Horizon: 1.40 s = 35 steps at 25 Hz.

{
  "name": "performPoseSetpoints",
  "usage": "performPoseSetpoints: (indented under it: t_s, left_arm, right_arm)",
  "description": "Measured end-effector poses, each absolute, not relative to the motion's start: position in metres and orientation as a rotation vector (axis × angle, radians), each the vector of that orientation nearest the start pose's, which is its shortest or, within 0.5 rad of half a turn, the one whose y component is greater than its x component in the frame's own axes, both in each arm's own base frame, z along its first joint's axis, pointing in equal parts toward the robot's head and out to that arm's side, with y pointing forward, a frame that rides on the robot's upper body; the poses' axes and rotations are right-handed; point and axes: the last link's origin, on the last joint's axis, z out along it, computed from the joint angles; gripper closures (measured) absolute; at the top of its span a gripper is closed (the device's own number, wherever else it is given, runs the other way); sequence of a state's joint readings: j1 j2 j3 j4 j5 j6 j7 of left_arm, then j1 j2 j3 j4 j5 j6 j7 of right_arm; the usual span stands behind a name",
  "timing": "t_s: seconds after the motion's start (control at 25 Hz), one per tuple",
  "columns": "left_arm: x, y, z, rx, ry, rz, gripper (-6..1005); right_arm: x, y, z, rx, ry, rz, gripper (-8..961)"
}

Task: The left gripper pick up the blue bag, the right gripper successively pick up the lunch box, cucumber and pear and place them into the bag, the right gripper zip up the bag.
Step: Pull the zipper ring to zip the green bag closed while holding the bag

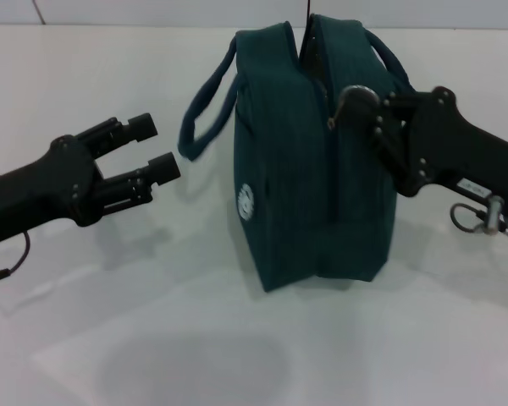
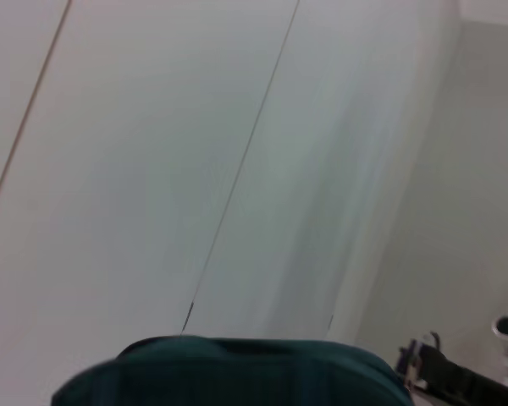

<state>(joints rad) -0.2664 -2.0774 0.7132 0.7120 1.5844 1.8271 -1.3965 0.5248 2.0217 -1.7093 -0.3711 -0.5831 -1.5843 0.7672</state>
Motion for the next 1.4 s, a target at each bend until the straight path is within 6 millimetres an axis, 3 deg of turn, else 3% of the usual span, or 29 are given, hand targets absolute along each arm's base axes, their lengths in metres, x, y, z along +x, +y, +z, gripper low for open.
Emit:
performPoseSetpoints:
  t_s: [0.52, 0.84, 1.4]
  left_arm:
    - [-0.289, 0.25, 0.022, -2.414, -0.666, -1.268, 151]
    - [-0.287, 0.264, 0.007, -2.354, -0.712, -1.279, 151]
    - [-0.27, 0.291, -0.01, -2.373, -0.731, -1.263, 152]
  right_arm:
    - [0.16, 0.337, -0.042, -2.491, 0.056, 1.366, 944]
    - [0.148, 0.349, -0.046, -2.495, 0.019, 1.318, 944]
    - [0.147, 0.352, -0.043, -2.465, 0.018, 1.319, 942]
